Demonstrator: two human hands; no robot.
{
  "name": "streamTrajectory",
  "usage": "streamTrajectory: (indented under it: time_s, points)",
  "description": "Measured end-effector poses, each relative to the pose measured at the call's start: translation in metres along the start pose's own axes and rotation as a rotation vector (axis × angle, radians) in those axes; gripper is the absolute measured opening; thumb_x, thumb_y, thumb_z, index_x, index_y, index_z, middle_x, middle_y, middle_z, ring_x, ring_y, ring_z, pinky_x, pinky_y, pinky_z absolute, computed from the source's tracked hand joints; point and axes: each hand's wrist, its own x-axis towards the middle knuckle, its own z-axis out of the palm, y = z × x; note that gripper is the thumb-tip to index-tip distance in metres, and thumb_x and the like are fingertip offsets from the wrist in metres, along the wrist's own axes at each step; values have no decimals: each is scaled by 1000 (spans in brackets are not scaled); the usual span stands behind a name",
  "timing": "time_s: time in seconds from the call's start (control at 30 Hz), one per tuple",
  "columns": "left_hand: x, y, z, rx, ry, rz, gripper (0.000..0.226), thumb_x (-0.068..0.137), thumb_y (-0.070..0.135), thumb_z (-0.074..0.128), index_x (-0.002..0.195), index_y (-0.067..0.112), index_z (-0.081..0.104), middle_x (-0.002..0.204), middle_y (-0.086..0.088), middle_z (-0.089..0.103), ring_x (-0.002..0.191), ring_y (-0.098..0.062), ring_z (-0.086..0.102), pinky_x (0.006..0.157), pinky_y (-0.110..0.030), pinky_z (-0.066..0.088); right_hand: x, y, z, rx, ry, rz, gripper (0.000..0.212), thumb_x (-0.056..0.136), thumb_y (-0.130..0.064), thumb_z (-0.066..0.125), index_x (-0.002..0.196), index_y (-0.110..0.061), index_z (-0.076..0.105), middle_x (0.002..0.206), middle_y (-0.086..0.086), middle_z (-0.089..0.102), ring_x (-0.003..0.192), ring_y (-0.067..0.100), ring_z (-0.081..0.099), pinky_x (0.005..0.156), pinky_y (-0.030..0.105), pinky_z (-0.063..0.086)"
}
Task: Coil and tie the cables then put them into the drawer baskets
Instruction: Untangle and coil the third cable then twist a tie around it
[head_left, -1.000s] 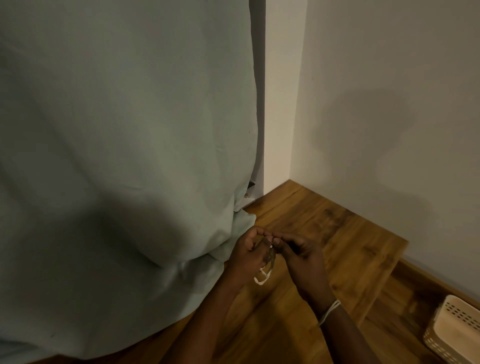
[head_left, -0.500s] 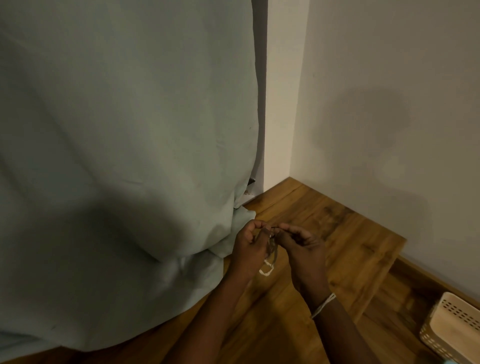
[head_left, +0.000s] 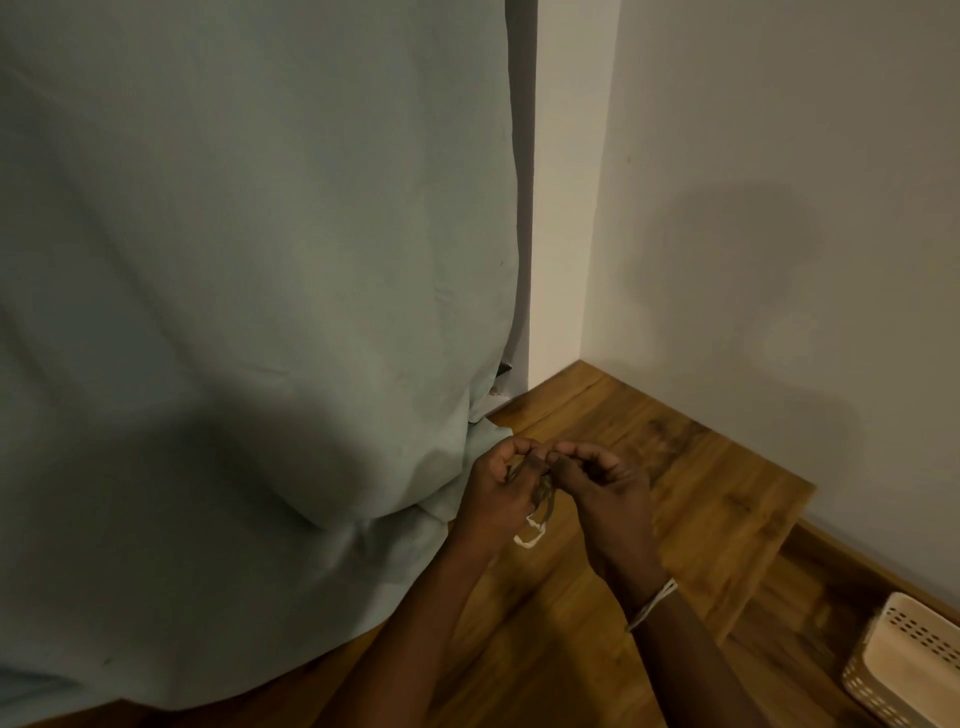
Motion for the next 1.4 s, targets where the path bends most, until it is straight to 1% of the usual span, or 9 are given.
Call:
streamTrajectory:
  time_s: [0.27,0.43,0.6,0.77,0.93,1.03,1.2,1.3,1.4]
  points:
    - [8,12,1,24,30,28,8,96,25,59,92,26,65,69,4,67,52,1,58,49,-17,47,11,-11,-7,-42,9,-37,16,82,2,75,96,-7,74,91,13,76,88,34,72,83,55,59]
    - [15,32,2,-32,2,66,15,97,22,56,103,14,67,71,5,64,47,3,55,47,-13,42,21,-33,-6,-152,-46,-192,15,85,-7,75,100,-5,76,92,6,77,87,25,74,80,49,62]
    - [21,47,7,-45,43,116,21,97,30,57,106,15,69,72,7,65,52,-1,56,49,-15,43,29,-46,-4,-109,-98,-254,18,87,-9,73,105,-7,76,99,7,77,96,27,73,87,48,59]
    - [23,53,8,0,63,148,23,96,36,57,107,20,69,77,6,64,57,-3,56,55,-17,45,30,-57,0,-144,-103,-335,17,89,-2,70,103,-8,76,96,7,77,92,24,74,84,36,61]
    - [25,58,7,16,70,143,23,96,32,57,107,18,71,81,5,68,64,-4,60,59,-19,48,32,-64,0,-385,-91,-549,15,87,-3,73,101,-7,77,94,7,75,87,14,72,80,25,60]
    - [25,63,7,10,89,148,22,96,30,57,106,17,72,78,6,68,62,-3,61,59,-19,48,31,-72,2,-441,-78,-582,15,87,-3,73,101,-8,77,93,1,74,86,7,71,78,17,57]
    - [23,72,7,-39,101,171,21,96,26,59,104,12,72,67,12,64,58,-1,60,55,-17,47,33,-80,4,-414,-41,-550,16,86,-6,77,102,-6,74,90,1,75,83,11,74,76,25,61]
    - [22,78,7,-30,107,180,23,96,28,59,106,12,72,71,9,66,60,-2,62,56,-20,49,35,-84,3,-440,-43,-572,16,86,-8,77,102,-6,77,90,0,76,82,8,74,77,24,61]
    - [18,82,7,-49,88,177,24,97,26,58,107,9,71,57,14,60,50,0,57,50,-17,45,36,-87,3,-431,-77,-608,16,87,-7,75,103,-4,77,93,4,76,84,11,74,79,27,60]
